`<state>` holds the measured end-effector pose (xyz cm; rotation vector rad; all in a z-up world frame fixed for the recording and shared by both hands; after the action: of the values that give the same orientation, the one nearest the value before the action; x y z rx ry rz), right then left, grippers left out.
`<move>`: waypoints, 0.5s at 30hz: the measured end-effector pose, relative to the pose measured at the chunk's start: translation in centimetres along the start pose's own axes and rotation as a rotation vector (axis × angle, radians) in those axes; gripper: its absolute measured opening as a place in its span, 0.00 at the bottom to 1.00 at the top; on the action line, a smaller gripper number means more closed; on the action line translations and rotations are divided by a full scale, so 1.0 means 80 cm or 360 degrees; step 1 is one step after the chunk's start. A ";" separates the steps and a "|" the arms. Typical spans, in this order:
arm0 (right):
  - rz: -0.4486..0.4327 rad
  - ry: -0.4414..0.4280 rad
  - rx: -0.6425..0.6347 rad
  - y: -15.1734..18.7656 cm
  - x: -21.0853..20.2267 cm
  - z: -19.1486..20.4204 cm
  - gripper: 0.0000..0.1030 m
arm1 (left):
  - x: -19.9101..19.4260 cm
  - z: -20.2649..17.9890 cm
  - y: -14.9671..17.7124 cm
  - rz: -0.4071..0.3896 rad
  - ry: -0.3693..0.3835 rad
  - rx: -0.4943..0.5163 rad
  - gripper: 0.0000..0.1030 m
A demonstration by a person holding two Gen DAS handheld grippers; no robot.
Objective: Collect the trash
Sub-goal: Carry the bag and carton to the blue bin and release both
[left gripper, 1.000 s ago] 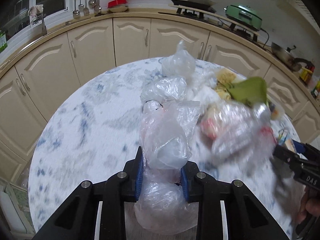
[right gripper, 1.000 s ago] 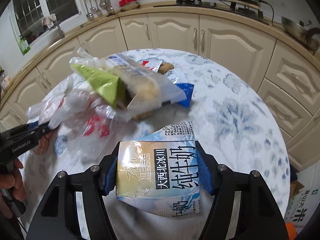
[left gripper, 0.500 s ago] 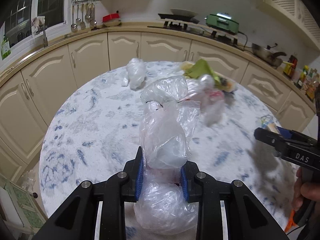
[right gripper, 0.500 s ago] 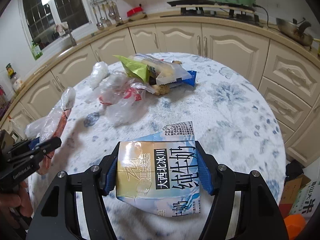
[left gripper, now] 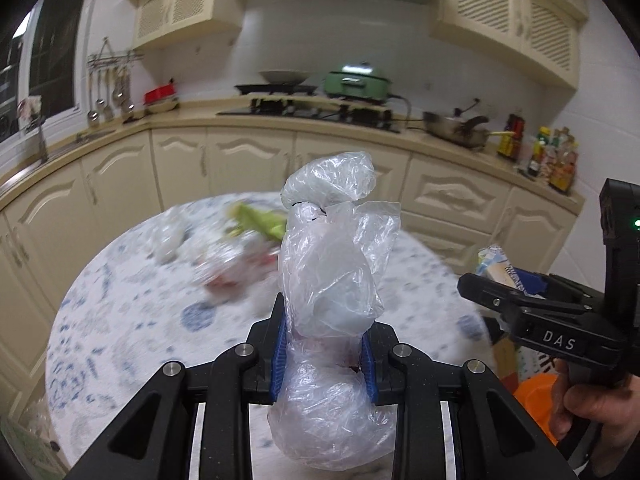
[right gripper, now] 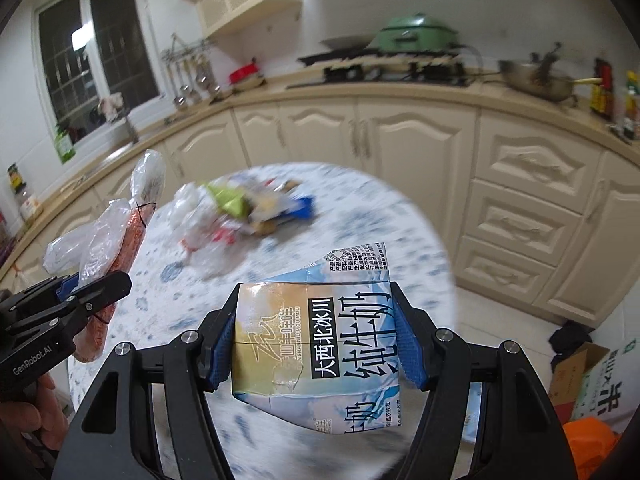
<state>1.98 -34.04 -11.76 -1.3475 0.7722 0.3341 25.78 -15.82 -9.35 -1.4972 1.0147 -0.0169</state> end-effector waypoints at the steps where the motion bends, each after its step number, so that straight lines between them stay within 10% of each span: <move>1: -0.0018 0.0021 0.0019 -0.002 -0.007 -0.014 0.65 | -0.009 -0.014 0.008 -0.0008 0.0025 0.0016 0.26; 15: -0.0095 0.0387 0.0282 0.012 -0.068 -0.209 0.65 | 0.050 -0.178 0.030 0.0069 0.0449 0.0204 0.26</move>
<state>-7.62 -48.56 -9.29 -1.2534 0.9387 0.0521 18.95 -29.16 -10.07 -1.3794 1.2474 -0.2638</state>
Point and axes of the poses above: each gripper's, at about its wrist camera, not at the fingertips, and x roughly the way its jaws point, z to its left, y to its underside, the point moved 4 cm from there along x, roughly the way its jaws point, and after that the axes turned 12 degrees about y, right-handed, at the moved point
